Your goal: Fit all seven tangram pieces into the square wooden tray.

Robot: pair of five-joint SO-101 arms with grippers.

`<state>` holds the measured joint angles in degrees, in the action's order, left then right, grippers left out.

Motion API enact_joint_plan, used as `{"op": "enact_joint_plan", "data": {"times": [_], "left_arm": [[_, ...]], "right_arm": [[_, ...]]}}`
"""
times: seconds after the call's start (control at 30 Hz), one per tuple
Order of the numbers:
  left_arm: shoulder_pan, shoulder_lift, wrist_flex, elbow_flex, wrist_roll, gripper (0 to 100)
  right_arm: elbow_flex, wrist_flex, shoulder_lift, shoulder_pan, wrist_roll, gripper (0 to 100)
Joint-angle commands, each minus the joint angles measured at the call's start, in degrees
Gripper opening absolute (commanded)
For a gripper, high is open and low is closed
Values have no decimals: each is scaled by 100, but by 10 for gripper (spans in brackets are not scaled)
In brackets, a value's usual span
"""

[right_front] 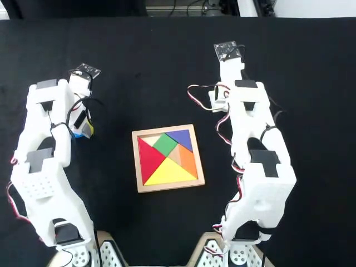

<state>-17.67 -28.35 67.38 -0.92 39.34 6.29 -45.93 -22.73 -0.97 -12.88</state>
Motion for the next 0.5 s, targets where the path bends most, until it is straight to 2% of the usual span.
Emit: {"op": "enact_joint_plan", "data": {"times": [0.0,0.17,0.37,0.47], "left_arm": [[48,-176,114,-409,62,202],[48,-484,422,-840,62,192],[48,-782,756,-1279,62,23],[40,-853,818,-1376,44,41]], "right_arm": [[-312,-35,31,-44,0,11],[-312,-35,31,-44,0,11],[-303,-35,31,-44,0,11],[-303,-35,31,-44,0,11]]}}
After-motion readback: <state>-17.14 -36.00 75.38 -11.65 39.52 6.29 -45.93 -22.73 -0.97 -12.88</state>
